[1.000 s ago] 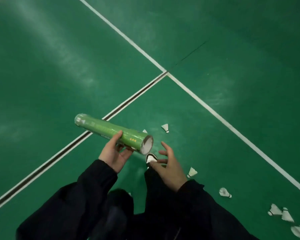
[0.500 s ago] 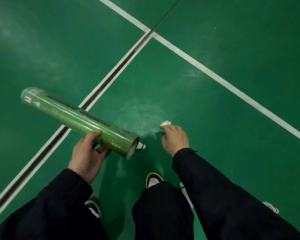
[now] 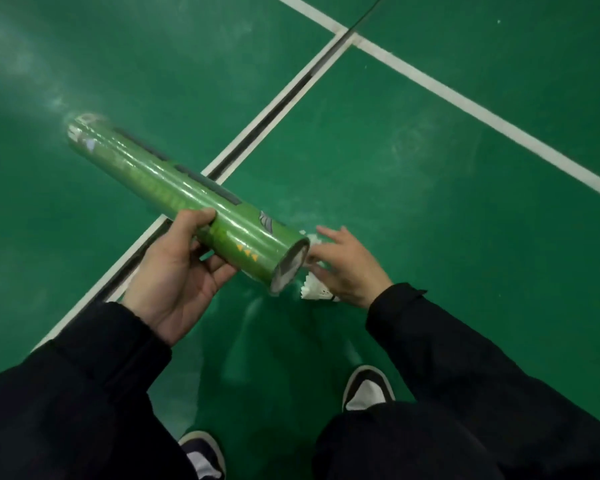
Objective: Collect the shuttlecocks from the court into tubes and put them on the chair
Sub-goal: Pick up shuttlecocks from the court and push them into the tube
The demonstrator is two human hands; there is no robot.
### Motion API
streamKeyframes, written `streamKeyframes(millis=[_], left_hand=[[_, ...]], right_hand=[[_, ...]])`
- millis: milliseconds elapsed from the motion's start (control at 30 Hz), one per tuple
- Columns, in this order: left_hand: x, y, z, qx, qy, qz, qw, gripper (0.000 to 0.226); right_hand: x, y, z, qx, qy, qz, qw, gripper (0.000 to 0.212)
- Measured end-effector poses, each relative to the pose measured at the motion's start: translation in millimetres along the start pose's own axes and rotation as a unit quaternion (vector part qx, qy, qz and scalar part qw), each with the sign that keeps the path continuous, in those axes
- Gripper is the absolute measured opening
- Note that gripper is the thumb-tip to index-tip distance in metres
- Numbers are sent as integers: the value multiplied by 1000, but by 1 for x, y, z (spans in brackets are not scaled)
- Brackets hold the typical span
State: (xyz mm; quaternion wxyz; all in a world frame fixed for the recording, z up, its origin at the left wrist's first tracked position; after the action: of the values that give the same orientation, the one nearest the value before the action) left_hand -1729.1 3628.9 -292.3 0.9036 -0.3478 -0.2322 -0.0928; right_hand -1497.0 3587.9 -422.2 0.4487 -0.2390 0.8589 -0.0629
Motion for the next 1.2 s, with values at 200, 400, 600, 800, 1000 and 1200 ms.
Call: streamKeyframes(millis=[200, 400, 600, 800, 1000, 1200], left_hand=[[-5, -1, 10, 13, -36, -9, 999, 31], [-10, -2, 12, 27, -24, -25, 999, 21], [-2, 10, 4, 11, -4, -50, 999, 17], [23, 29, -36, -49, 44, -30, 997, 26], [59, 51, -83, -108, 74, -27, 991, 28], [84, 47, -111, -143, 51, -107, 983, 22]], right_hand=[[42, 17, -1, -28, -315, -226, 921, 36], [39, -10, 18, 36, -295, -187, 936, 34], [35, -55, 36, 122, -201, -13, 972, 15], [-16, -119, -26, 214, 255, 446, 831, 16], [-24, -139, -76, 142, 42, 364, 919, 20], [-22, -162, -64, 122, 217, 395, 884, 33]])
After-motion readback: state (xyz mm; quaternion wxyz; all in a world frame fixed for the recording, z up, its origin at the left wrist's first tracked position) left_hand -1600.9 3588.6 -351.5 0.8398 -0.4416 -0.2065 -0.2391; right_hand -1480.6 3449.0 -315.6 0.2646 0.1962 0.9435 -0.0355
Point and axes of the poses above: each hand's wrist, its own y-axis towards the middle knuckle, its own x-axis out of the palm, z = x × y, the point moved 3 cm from there along y, towards the middle knuckle, and after that the axes turned 12 degrees about -z, right-handed, at the moved point
